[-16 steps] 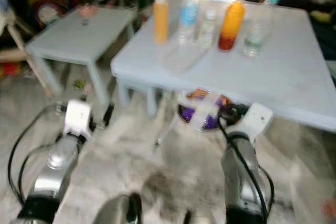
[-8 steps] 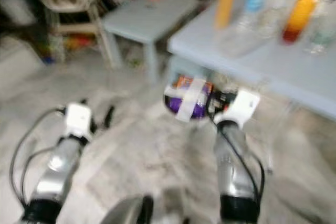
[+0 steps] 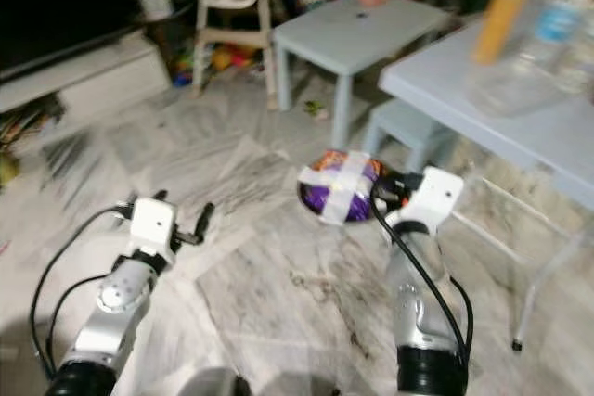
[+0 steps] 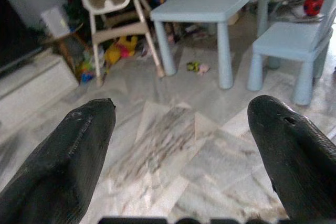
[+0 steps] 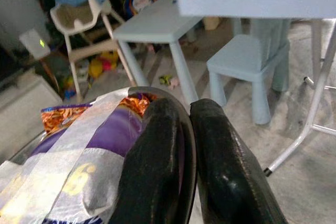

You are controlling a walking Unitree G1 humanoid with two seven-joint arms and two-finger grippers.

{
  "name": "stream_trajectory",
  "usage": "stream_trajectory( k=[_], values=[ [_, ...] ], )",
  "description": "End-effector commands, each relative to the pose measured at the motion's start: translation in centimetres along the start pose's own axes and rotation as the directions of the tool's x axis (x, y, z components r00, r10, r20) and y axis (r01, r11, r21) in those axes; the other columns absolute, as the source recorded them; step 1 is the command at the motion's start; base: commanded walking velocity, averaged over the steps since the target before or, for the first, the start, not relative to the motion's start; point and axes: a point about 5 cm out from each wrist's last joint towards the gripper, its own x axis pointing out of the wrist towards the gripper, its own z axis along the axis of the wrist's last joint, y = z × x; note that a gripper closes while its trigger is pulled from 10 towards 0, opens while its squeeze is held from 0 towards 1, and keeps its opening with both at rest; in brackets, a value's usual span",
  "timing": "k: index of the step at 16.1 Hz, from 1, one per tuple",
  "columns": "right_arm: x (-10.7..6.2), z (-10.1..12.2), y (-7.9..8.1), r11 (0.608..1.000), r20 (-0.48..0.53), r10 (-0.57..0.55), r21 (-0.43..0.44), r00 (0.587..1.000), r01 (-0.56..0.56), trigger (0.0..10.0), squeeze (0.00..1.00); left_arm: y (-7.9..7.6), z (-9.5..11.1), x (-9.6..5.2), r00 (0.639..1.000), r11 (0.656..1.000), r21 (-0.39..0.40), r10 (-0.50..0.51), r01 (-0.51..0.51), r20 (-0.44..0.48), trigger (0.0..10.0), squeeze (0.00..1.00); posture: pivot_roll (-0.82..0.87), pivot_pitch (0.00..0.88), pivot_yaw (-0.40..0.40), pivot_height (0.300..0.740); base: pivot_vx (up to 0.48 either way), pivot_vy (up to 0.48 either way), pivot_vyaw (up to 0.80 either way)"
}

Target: Restocking fridge

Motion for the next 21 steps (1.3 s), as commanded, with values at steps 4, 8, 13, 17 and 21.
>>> stream_trajectory(
  k=[4, 8, 13, 17, 21],
  values=[
    [0.9, 1.5, 2.1, 0.996, 0.061, 0.085, 0.006, 0.995, -0.085, 10.0, 0.00, 0.8, 1.0, 0.8, 0.999, 0.999, 0.039, 0.009, -0.010, 0.032, 10.0, 0.00, -0.02, 0.000, 0.037, 0.740, 0.000, -0.280, 0.80],
    [1.2, 1.4, 2.6, 0.994, 0.059, 0.109, 0.003, 0.992, -0.109, 10.0, 0.00, 1.8, 1.0, 0.8, 0.999, 0.998, 0.055, 0.025, -0.027, 0.035, 10.0, 0.00, -0.01, 0.000, 0.037, 0.740, 0.000, -0.232, 0.80],
    [0.8, 0.6, 2.7, 0.993, 0.039, 0.117, 0.013, 0.992, -0.117, 10.0, 0.00, 2.1, -0.8, -0.2, 0.997, 0.997, -0.022, 0.069, -0.069, -0.034, 10.0, 0.00, -0.02, 0.000, 0.040, 0.740, 0.000, 0.000, 0.80],
    [0.5, -0.8, 2.0, 0.994, -0.011, 0.108, 0.012, 0.994, -0.108, 10.0, 0.00, 2.5, -0.7, -0.2, 0.991, 0.989, -0.064, 0.130, -0.131, -0.031, 10.0, 0.00, 0.03, 0.000, -0.013, 0.740, 0.000, 0.000, 0.80],
    [1.4, 0.3, 2.6, 0.988, 0.019, 0.154, -0.028, 0.988, -0.154, 10.0, 0.00, 5.1, 0.8, -1.1, 0.961, 0.959, -0.081, 0.275, -0.273, 0.013, 10.0, 0.00, 0.11, 0.000, -0.017, 0.740, 0.000, 0.000, 0.80]
  ],
)
